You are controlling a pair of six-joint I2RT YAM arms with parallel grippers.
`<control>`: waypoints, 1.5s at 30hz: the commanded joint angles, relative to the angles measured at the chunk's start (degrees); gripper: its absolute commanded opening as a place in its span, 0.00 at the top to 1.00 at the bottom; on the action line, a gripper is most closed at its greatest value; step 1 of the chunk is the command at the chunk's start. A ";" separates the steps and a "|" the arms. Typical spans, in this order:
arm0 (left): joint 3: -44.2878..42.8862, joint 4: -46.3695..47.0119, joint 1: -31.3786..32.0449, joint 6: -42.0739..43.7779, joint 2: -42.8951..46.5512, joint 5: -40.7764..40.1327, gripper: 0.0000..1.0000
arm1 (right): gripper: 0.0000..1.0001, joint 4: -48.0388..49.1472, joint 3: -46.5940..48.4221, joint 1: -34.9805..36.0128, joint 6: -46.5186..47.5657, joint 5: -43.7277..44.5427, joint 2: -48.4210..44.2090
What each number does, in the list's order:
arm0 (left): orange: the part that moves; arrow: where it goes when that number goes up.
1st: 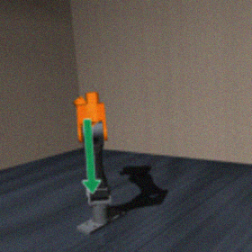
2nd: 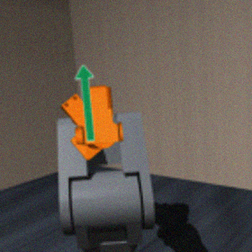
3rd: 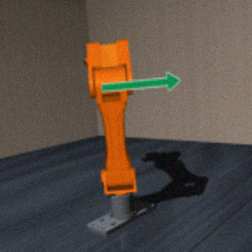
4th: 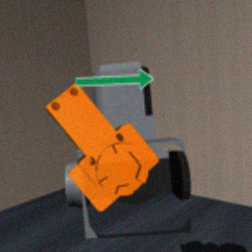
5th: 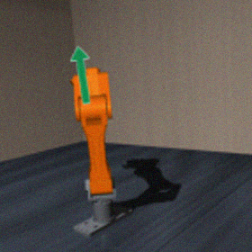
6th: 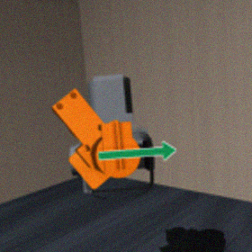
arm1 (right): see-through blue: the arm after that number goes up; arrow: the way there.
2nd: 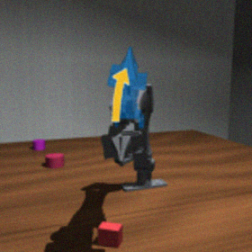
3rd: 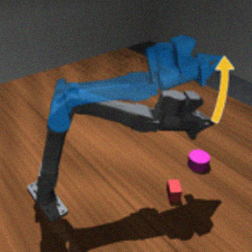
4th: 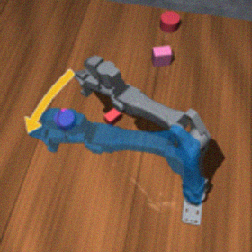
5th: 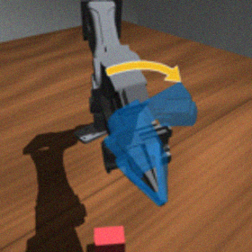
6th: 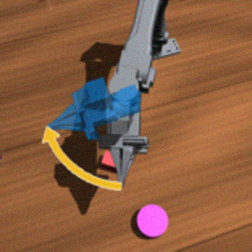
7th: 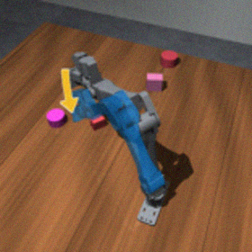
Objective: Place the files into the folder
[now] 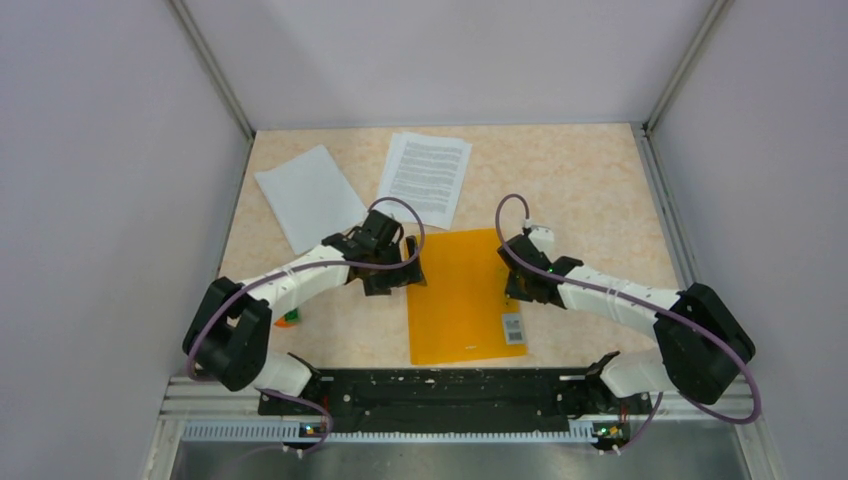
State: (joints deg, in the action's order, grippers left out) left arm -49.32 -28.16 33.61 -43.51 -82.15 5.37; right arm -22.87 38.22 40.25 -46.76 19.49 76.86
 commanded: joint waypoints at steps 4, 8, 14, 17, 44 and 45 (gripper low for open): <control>-1.54 4.41 -0.29 -0.29 -1.05 5.48 0.04 | 0.95 -2.28 -3.23 -0.92 -0.02 -0.82 2.65; -0.46 8.14 -0.23 -0.44 -1.41 8.04 0.04 | 0.95 -1.88 -3.32 -0.96 0.05 -0.98 3.22; 0.18 9.75 -0.23 -0.96 -3.31 8.87 0.04 | 0.95 -1.17 -3.65 -1.15 0.08 -1.42 4.38; 0.24 9.93 -0.24 -0.84 -3.76 8.53 0.04 | 0.95 -0.95 -3.97 -1.27 -0.04 -1.60 4.52; -1.57 8.99 -0.25 0.93 -5.59 8.12 0.04 | 0.96 -2.13 -7.32 -3.50 -1.66 -0.94 3.99; -1.65 8.96 -0.28 0.92 -5.73 8.20 0.04 | 0.96 -2.09 -7.43 -3.68 -1.66 -1.02 4.06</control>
State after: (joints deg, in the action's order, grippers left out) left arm -49.32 -19.77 33.61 -43.35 -86.98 13.87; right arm -15.81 35.51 37.74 -48.73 19.40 77.28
